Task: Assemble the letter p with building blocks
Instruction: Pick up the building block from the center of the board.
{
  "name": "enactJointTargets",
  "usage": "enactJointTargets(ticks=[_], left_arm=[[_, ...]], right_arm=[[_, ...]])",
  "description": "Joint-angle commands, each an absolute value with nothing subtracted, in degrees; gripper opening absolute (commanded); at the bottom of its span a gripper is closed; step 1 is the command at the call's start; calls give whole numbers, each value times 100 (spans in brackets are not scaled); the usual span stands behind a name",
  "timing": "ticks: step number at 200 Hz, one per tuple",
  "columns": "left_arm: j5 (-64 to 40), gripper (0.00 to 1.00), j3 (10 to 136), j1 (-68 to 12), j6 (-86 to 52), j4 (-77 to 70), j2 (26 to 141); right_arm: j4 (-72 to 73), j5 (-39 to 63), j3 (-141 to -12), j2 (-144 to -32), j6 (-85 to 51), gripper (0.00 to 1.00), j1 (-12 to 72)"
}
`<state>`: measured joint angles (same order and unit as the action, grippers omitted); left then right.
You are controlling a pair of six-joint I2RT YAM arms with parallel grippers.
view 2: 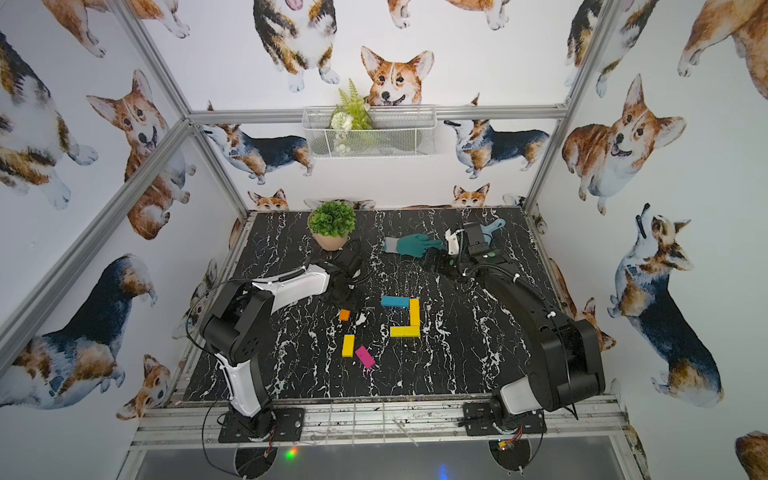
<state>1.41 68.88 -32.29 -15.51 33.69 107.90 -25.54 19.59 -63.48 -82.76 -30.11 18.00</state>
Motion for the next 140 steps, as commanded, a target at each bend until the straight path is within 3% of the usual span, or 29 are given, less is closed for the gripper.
enactJointTargets(ticks=[1, 89, 140], left_arm=[[-96, 58, 6805, -3201, -1697, 3168, 10820], [-191, 29, 6462, -3138, -1773, 2857, 10701], [-378, 26, 6298, -3140, -1922, 2704, 10470]], right_arm=[[-2421, 1934, -6356, -8224, -2964, 100, 1798], [-2495, 1909, -6420, -8220, -2937, 100, 1795], [-2544, 1861, -6442, -8200, -2919, 100, 1794]])
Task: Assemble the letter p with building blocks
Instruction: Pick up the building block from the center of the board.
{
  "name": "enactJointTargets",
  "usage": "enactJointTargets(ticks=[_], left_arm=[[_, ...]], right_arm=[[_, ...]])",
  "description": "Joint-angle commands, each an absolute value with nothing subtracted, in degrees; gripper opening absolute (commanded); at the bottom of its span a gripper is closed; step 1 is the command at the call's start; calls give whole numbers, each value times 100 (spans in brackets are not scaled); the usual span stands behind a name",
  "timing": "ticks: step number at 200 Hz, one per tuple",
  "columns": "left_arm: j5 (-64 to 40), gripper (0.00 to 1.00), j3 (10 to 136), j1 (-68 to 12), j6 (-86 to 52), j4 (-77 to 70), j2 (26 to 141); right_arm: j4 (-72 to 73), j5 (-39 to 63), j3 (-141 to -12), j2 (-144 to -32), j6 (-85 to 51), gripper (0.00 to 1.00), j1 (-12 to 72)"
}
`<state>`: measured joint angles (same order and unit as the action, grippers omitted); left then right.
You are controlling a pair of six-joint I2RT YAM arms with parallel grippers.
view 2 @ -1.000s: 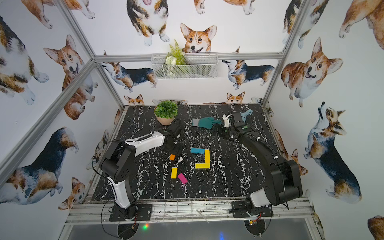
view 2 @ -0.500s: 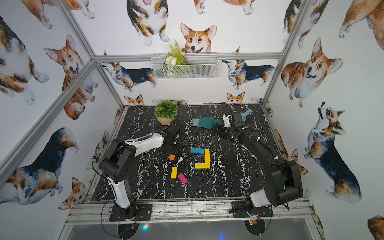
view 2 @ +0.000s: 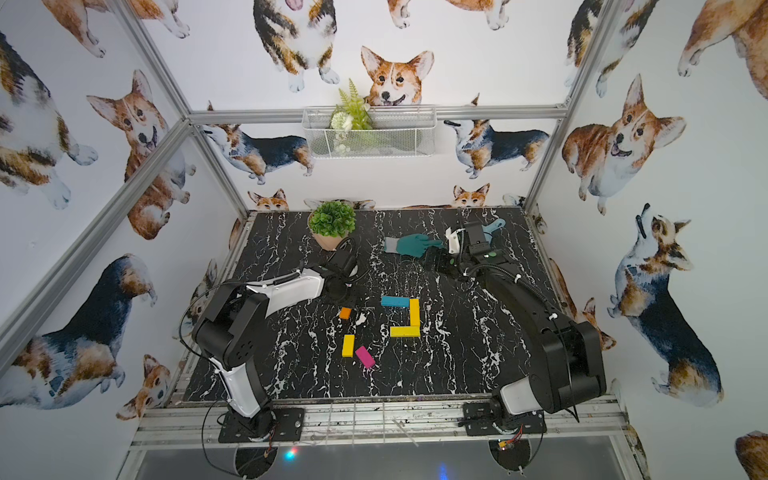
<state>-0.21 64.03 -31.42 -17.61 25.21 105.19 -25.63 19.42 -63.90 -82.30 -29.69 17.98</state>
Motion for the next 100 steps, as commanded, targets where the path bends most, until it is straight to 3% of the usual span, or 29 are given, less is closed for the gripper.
enactJointTargets(ticks=[1, 100], left_arm=[[-378, 25, 6300, -3134, -1924, 2706, 10465], [-638, 26, 5967, -3678, -2903, 2244, 10028]], right_arm=[[-2547, 1858, -6451, -8200, -2919, 100, 1794], [-2749, 1756, -6601, -8177, -2793, 100, 1735]])
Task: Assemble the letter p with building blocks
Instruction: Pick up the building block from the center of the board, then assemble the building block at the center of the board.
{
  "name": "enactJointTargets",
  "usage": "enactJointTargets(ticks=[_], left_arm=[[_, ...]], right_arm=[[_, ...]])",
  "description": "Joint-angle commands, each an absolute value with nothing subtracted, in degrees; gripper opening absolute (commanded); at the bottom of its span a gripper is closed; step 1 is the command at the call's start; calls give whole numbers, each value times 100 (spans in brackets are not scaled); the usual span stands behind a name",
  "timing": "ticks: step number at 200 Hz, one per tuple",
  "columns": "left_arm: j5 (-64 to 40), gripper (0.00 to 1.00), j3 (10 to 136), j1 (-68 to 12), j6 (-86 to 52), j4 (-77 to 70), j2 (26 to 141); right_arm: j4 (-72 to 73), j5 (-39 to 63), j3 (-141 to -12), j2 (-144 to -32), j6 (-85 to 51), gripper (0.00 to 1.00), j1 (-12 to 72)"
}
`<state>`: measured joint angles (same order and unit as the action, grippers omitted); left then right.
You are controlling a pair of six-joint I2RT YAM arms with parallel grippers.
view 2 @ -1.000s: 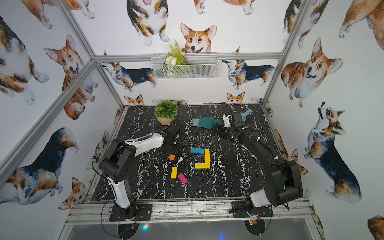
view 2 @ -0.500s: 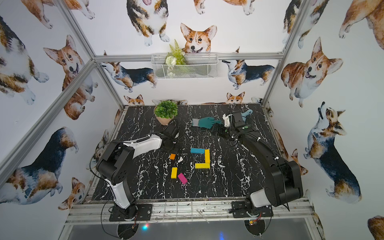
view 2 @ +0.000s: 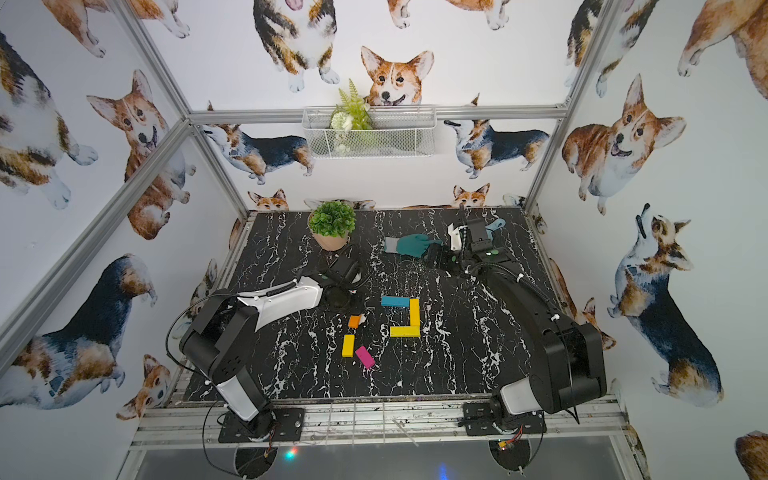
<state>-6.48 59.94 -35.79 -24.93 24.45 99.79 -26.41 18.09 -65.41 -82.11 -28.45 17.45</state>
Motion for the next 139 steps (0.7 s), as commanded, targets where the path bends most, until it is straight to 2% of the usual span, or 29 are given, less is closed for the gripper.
enactJointTargets(ticks=[1, 139], left_arm=[[-635, 26, 5967, -3680, -2915, 2243, 10033], [-375, 26, 6118, -4521, -3751, 1921, 10371]], right_arm=[[-2754, 1757, -6601, -8175, -2785, 100, 1733], [-2764, 1792, -6321, -8016, -2716, 100, 1648]])
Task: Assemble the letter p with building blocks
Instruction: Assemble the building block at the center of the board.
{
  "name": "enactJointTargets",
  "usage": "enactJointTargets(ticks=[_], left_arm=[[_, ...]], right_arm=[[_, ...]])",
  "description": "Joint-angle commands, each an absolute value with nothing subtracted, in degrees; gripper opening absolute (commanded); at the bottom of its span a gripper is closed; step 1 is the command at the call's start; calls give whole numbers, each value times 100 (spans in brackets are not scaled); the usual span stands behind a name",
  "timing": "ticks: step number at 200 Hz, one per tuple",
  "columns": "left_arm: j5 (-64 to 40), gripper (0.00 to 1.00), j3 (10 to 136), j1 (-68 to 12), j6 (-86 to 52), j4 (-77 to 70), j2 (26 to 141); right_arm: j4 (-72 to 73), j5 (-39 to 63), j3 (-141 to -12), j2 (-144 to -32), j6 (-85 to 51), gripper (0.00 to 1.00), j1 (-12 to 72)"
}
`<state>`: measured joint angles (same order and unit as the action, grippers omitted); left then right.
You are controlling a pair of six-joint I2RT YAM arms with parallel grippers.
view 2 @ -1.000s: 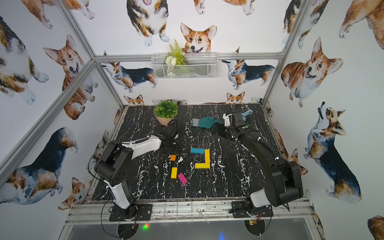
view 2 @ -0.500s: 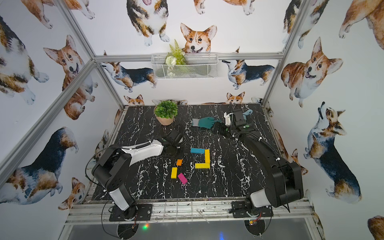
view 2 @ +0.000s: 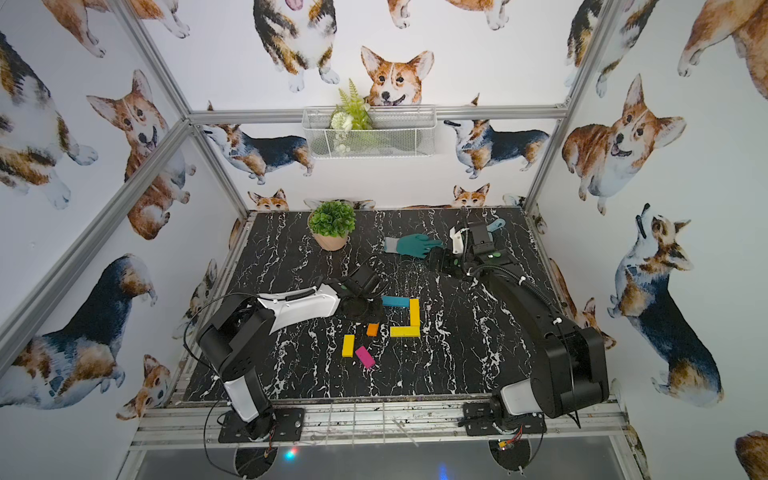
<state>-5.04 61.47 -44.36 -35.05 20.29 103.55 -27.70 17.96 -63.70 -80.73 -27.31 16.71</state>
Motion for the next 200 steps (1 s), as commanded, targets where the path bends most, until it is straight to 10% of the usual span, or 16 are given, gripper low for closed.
enactJointTargets(ticks=[1, 200], left_arm=[[-372, 26, 6117, -4524, -3752, 1923, 10371], [-334, 46, 6396, -4702, -3964, 1993, 10763]], right_arm=[[-2766, 1792, -6325, -8020, -2716, 100, 1655], [-2793, 1948, -6205, -7870, -2663, 100, 1582]])
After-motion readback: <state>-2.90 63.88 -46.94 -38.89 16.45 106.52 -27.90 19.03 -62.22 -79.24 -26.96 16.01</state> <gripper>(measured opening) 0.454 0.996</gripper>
